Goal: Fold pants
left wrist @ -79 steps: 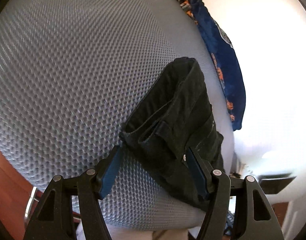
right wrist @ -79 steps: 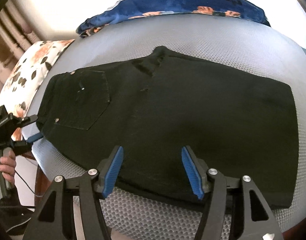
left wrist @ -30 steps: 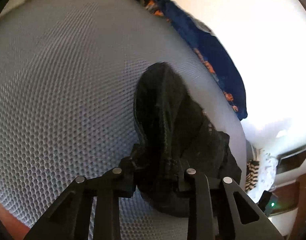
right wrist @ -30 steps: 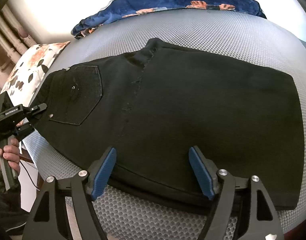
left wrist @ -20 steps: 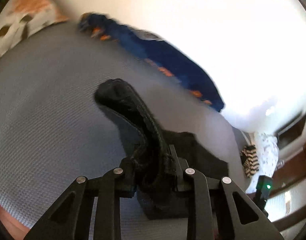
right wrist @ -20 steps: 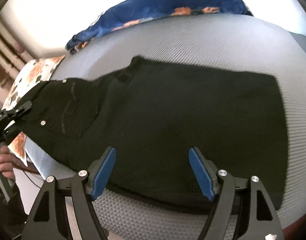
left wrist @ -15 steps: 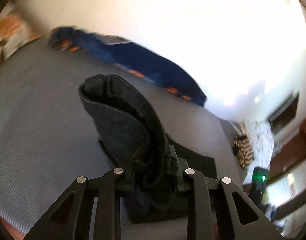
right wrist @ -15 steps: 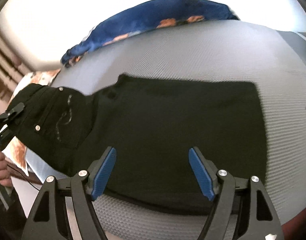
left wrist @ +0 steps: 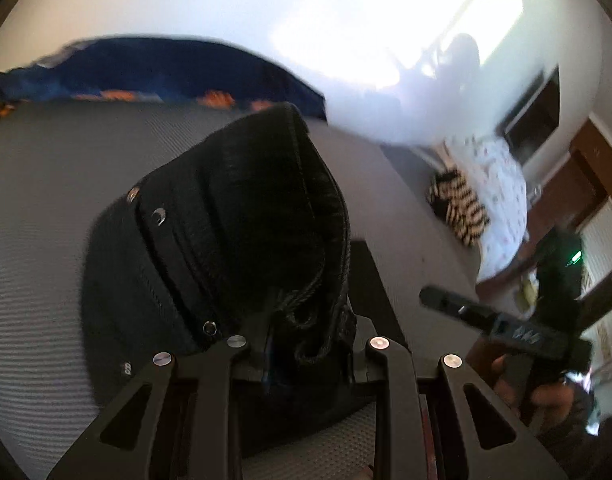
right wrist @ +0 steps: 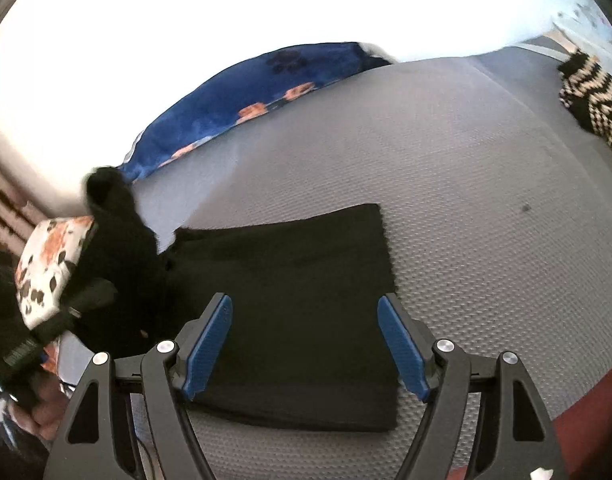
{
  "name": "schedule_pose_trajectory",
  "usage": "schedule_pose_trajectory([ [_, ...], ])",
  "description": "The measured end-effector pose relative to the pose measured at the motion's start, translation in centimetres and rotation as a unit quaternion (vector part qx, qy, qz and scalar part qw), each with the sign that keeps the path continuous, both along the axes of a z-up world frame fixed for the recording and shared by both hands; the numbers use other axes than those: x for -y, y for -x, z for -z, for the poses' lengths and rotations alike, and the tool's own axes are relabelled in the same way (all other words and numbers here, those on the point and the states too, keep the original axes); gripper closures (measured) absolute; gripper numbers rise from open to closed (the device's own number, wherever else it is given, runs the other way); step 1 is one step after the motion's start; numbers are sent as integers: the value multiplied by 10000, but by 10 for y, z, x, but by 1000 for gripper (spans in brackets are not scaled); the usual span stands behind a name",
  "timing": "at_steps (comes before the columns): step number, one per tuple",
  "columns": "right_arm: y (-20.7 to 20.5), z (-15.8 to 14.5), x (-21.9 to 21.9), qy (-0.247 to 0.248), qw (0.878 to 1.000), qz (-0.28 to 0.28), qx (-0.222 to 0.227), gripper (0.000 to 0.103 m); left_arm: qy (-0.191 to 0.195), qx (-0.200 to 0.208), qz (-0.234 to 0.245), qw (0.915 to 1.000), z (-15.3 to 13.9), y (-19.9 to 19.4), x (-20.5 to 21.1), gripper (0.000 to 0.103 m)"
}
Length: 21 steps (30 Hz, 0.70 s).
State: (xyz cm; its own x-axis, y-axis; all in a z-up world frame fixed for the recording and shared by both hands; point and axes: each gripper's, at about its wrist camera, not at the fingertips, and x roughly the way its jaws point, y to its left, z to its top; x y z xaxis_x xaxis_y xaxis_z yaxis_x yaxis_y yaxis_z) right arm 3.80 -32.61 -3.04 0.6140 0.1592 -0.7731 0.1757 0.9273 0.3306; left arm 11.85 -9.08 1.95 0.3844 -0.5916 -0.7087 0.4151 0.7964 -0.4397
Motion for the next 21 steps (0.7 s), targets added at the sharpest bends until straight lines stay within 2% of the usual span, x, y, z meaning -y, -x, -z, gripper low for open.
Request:
schedule_pose_trajectory([
  [2,2,3,9,-53,10000,76,-18,30,-118,-114,83,9998,14,2,14,77],
  [4,3,6,14,-84,9999,132,-38,30,-405,-180,96,9990,28,5,26,77],
  [7,6,10,23,-187,9996,185,-66,30,-717,-99,132,9973,43,11,37,75],
  [8,7,11,25,-192,9996,188,-79,30,-814,-38,155,9966,44,14,42,73],
  [9,7,12,27,-199,9996,188,-90,30,-901,11,150,9958,43,16,48,67],
  [10,6,13,28,-213,9995,183,-104,30,-927,30,186,9955,42,21,46,64],
  [12,5,16,29,-263,9994,161,-134,30,-880,28,340,9955,40,28,44,46],
  [14,2,18,32,-358,9991,147,-160,30,-820,57,401,9958,34,36,40,38],
  [18,-6,23,31,-600,9980,-19,-198,30,-696,206,483,9962,19,46,30,35],
  [21,-16,31,27,-1055,9930,-406,-329,30,-660,283,223,9972,9,50,6,31],
])
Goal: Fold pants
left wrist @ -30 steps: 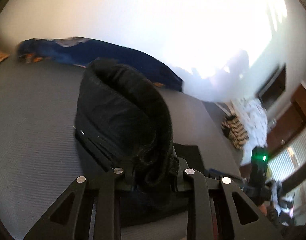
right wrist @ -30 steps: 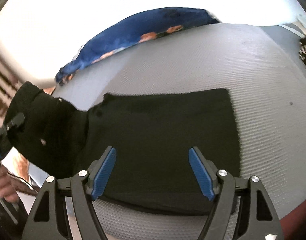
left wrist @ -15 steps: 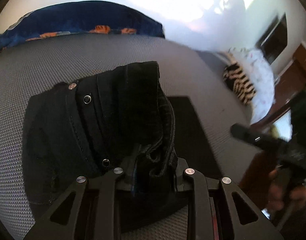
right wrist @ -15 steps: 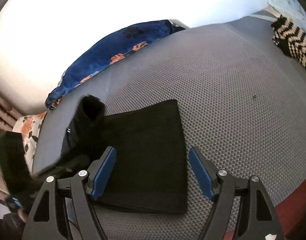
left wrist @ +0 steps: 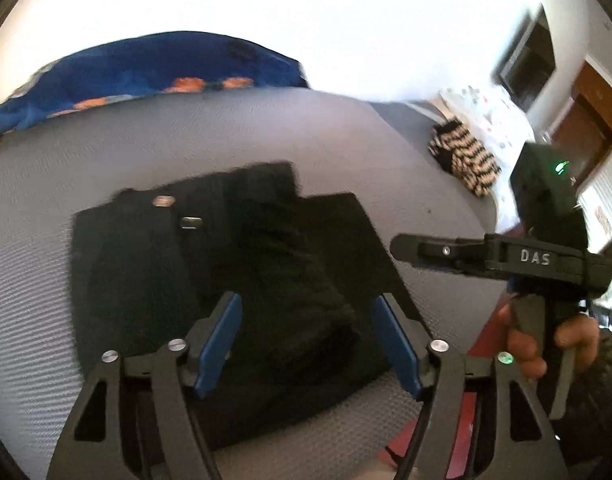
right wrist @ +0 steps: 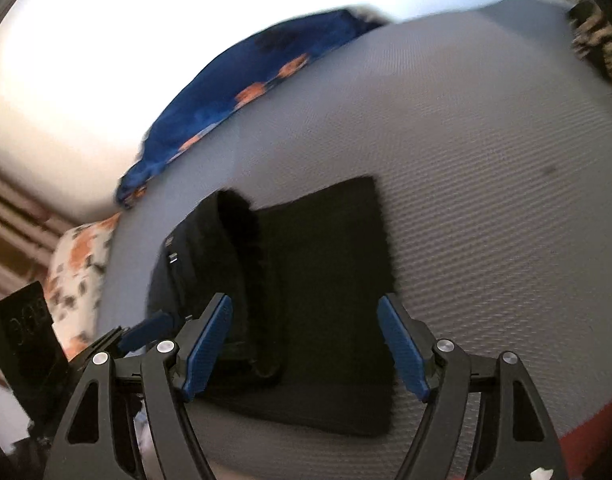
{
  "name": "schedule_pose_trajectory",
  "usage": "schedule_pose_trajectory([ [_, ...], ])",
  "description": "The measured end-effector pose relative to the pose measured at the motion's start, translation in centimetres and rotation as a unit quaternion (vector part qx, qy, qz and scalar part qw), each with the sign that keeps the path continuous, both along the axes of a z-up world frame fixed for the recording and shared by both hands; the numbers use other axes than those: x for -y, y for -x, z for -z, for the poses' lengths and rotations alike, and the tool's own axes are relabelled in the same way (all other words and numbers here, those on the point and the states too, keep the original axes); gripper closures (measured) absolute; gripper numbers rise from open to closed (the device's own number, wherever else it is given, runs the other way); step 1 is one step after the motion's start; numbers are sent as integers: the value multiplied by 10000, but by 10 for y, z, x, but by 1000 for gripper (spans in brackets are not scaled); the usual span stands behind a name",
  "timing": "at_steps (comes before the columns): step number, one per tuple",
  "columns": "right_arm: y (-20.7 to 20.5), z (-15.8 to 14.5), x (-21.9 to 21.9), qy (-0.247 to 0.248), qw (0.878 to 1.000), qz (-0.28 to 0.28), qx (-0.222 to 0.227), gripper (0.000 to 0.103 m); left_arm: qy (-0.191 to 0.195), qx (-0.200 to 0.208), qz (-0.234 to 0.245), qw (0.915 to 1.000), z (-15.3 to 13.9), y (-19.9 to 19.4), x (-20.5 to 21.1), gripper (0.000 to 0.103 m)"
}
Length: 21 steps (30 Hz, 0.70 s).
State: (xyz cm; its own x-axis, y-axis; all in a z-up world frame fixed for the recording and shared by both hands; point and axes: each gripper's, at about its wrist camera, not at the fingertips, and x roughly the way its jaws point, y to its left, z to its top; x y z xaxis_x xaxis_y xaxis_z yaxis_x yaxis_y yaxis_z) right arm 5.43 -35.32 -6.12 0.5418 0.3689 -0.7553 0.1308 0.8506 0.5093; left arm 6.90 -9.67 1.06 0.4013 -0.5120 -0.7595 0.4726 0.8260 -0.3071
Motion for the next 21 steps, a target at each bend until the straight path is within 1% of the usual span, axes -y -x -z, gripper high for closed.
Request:
schedule_pose_trajectory([
  [4,-18,13,-12,-404,9980,-474,-110,30,-68,127,-572,9983,-7,-1,-43,31],
  [5,-22,17,-16,-491,9969,-603,-126,31,-161,147,-835,9963,-7,-2,-59,31],
  [7,-33,26,-23,-634,9945,-803,-233,40,-211,122,-1121,9934,-5,-5,-79,31],
  [9,-41,33,-28,-732,9925,-933,-302,43,-249,26,-1521,9881,-2,-8,-102,31],
  [12,-53,42,-34,-731,9910,-1045,-411,43,-329,-70,-1919,9808,6,-9,-130,31],
  [14,-60,48,-36,-769,9904,-1066,-434,43,-412,-122,-2063,9775,11,-11,-141,31],
  [17,-68,51,-38,-912,9881,-1196,-315,46,-492,-292,-2258,9725,23,-13,-154,31],
  [19,-77,55,-42,-1028,9862,-1272,-268,59,-519,-412,-2332,9702,30,-15,-157,31],
  [21,-84,60,-47,-1199,9833,-1330,-323,63,-528,-512,-2382,9684,36,-16,-161,31],
])
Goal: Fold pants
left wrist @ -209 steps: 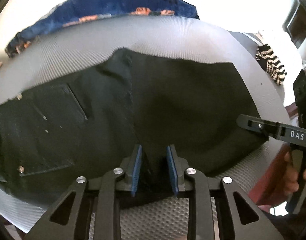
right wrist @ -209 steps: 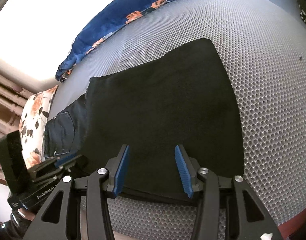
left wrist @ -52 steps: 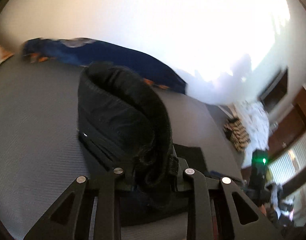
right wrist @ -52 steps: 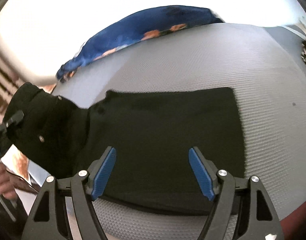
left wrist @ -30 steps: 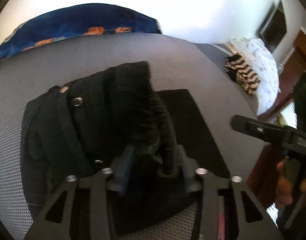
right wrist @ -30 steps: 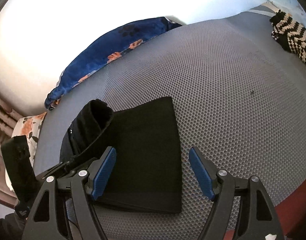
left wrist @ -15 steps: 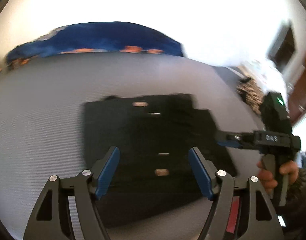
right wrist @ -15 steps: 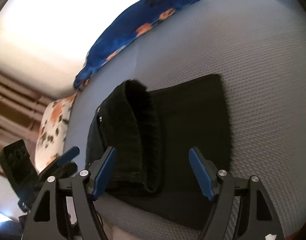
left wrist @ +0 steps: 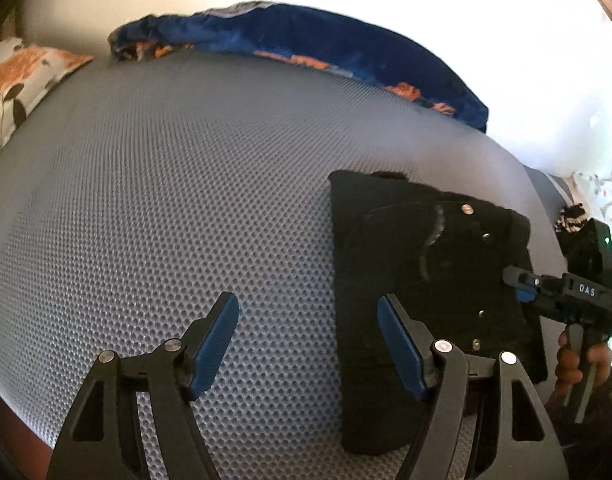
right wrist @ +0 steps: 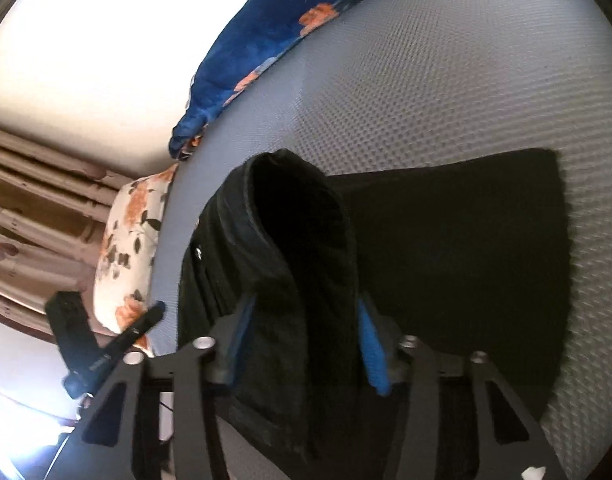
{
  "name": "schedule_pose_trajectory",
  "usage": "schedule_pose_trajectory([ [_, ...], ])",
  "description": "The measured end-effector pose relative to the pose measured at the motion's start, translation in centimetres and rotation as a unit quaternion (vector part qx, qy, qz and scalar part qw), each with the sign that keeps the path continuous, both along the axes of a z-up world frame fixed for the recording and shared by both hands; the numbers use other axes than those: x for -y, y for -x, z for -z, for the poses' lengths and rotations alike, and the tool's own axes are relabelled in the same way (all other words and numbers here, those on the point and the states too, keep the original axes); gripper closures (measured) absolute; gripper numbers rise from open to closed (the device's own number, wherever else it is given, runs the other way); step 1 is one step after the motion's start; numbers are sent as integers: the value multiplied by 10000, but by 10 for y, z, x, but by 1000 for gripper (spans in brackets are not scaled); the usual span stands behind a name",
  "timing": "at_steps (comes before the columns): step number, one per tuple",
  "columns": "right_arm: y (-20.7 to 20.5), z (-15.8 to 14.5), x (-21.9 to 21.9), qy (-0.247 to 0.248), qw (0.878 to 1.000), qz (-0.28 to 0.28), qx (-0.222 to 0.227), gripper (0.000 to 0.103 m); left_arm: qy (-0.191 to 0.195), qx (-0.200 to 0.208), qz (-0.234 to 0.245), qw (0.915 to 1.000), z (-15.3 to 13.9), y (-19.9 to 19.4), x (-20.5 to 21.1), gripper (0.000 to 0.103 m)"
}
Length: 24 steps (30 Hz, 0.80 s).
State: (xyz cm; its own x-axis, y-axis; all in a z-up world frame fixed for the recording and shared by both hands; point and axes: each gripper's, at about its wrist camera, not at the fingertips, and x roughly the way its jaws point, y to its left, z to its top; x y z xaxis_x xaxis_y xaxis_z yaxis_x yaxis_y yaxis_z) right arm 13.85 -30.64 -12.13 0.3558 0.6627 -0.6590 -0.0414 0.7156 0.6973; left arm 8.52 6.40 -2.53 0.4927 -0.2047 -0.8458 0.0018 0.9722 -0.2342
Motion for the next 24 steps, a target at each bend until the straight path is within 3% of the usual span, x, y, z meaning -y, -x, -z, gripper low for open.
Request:
schedule_pose_trajectory([
  [2,-6,2,-5,-42,10000,-33,3,67,-6,-36,-15,10000,3,-4,1,31],
  [4,-8,0,-11,-33,10000,-54,-14,78,-40,-58,-22,10000,4,-6,2,31],
  [9,3,-32,-22,364,9991,101,204,91,-39,-27,49,10000,4,-14,10,31],
  [18,30,-104,-17,669,9935,378,836,93,-40,149,331,9993,-7,-24,33,31],
  [24,40,-93,29,921,9891,978,606,93,-86,187,631,9978,-9,-31,57,31],
])
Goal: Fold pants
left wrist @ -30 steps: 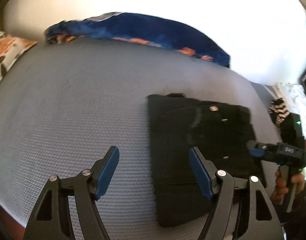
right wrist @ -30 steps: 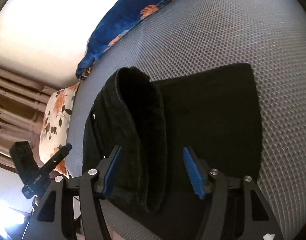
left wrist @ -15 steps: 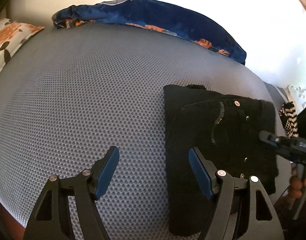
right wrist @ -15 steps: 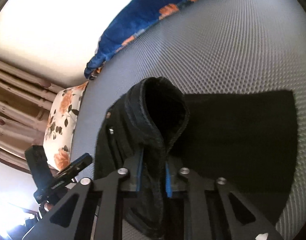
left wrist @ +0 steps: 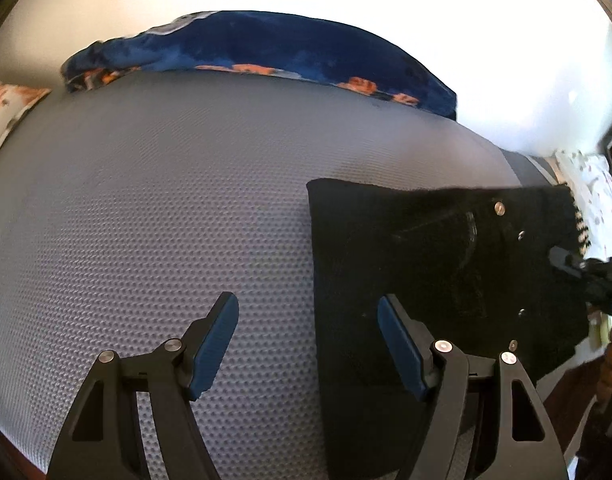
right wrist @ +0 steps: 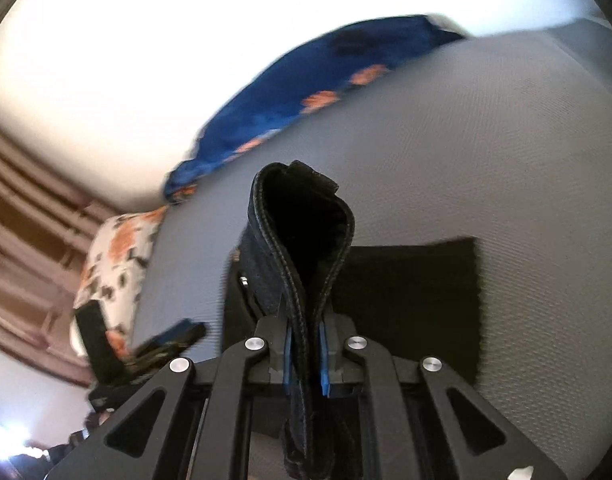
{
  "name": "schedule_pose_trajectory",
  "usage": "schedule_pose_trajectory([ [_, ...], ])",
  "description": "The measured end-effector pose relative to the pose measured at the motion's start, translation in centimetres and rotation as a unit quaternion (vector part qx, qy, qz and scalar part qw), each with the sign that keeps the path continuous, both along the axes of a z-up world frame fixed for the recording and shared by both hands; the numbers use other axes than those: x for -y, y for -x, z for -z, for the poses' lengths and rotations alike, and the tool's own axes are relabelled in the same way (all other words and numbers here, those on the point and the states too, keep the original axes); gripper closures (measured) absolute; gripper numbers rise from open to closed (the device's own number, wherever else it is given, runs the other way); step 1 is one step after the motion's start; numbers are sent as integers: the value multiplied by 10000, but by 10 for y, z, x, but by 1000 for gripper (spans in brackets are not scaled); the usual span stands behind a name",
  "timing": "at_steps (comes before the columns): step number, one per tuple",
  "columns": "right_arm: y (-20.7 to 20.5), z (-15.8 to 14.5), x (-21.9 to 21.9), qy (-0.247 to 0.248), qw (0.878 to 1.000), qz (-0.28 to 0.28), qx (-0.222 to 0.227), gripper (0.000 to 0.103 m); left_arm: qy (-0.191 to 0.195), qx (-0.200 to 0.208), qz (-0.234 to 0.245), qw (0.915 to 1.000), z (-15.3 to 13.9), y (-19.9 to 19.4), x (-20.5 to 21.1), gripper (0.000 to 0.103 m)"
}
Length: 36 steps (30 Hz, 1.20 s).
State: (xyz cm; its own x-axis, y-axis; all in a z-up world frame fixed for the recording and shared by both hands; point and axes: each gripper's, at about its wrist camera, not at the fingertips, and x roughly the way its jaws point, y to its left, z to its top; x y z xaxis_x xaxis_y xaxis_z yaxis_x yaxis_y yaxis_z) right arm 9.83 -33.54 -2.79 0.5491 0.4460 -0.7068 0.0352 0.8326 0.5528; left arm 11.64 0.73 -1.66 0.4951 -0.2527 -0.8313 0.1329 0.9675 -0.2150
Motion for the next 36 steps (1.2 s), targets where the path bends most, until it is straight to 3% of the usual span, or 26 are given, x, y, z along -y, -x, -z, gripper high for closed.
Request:
schedule_pose_trajectory([
  [7,8,60,46,20,9960,664,-597,93,-245,-67,340,9991,9,-2,26,31],
  [10,9,70,52,-55,9950,772,-629,89,-252,-218,455,9984,18,0,33,31],
  [11,10,70,51,-69,9950,757,-652,88,-271,-261,501,9980,22,0,36,31],
  [13,12,65,49,49,9954,708,-648,73,-333,-317,592,9972,28,3,41,31],
  [24,69,43,47,10,9955,710,-630,72,-325,-320,791,9958,34,27,51,31],
  [27,79,43,40,86,9954,761,-572,74,-367,-310,807,9956,34,33,53,31],
  [30,83,39,32,480,9947,765,-496,86,-428,-286,828,9952,35,38,54,31],
  [36,89,26,23,851,9928,732,-427,90,-559,-161,904,9942,34,48,57,30],
])
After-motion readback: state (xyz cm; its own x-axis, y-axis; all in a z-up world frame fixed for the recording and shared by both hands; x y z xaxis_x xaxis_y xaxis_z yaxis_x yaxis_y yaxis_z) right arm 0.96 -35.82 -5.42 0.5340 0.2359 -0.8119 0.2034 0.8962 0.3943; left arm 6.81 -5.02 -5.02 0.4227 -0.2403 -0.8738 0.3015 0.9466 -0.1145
